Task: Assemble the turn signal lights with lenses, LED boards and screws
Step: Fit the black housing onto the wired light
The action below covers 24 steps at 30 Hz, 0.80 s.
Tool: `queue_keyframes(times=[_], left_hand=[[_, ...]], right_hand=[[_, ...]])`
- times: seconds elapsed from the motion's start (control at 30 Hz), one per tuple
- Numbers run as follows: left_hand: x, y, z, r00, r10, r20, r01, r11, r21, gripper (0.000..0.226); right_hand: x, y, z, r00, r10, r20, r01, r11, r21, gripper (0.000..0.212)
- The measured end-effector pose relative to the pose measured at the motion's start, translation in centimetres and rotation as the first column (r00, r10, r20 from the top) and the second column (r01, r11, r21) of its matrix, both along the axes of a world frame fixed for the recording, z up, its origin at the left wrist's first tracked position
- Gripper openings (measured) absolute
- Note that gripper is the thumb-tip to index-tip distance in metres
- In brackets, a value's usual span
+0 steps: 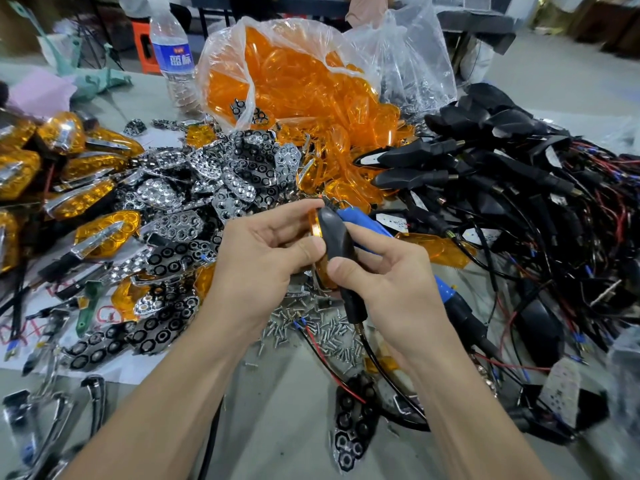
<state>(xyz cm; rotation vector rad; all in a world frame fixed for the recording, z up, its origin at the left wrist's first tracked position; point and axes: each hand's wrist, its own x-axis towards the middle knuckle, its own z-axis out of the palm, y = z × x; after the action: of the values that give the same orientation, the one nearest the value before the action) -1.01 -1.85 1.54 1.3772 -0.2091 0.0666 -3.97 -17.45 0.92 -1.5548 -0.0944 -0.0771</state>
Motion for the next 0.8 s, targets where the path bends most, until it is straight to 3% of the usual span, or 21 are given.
queue_keyframes(times=[0.1, 0.27, 0.4, 0.47, 0.63, 0.8], left_hand=[[0.0, -0.1, -0.1, 1.000, 0.003, -0.004, -0.003, 1.000, -0.010, 0.048], [0.3, -1.1, -0.4, 0.997, -0.038, -0.063, 0.037, 0.999, -0.005, 0.041], [0.5, -0.4, -0.2, 0.958, -0.265, -0.109, 0.259, 0.963, -0.073, 0.049], [0.6, 0.3, -0.1, 0.964, -0.239, -0.119, 0.229, 0.969, -0.087, 0.048], [0.6, 0.1, -0.5, 0.975, -0.122, -0.184, 0.109, 0.991, -0.080, 0.048], [0.4, 0.2, -0.4, 0.956, -0.255, -0.147, 0.248, 0.967, -0.065, 0.056]], right_hand=[[0.0, 0.4, -0.1, 1.000, -0.029, 0.008, 0.029, 0.999, -0.037, 0.050], [0.1, 0.5, 0.3, 0.990, -0.092, 0.106, 0.095, 0.995, -0.028, 0.026], [0.0, -0.7, 0.8, 0.998, 0.048, 0.035, -0.050, 0.996, 0.067, 0.042], [0.0, -0.9, 0.9, 0.992, 0.125, 0.024, -0.126, 0.992, 0.015, 0.055], [0.0, -0.2, 0.6, 0.996, 0.086, 0.022, -0.088, 0.991, 0.098, 0.056], [0.0, -0.3, 0.7, 0.993, 0.105, 0.047, -0.110, 0.987, 0.116, 0.053]])
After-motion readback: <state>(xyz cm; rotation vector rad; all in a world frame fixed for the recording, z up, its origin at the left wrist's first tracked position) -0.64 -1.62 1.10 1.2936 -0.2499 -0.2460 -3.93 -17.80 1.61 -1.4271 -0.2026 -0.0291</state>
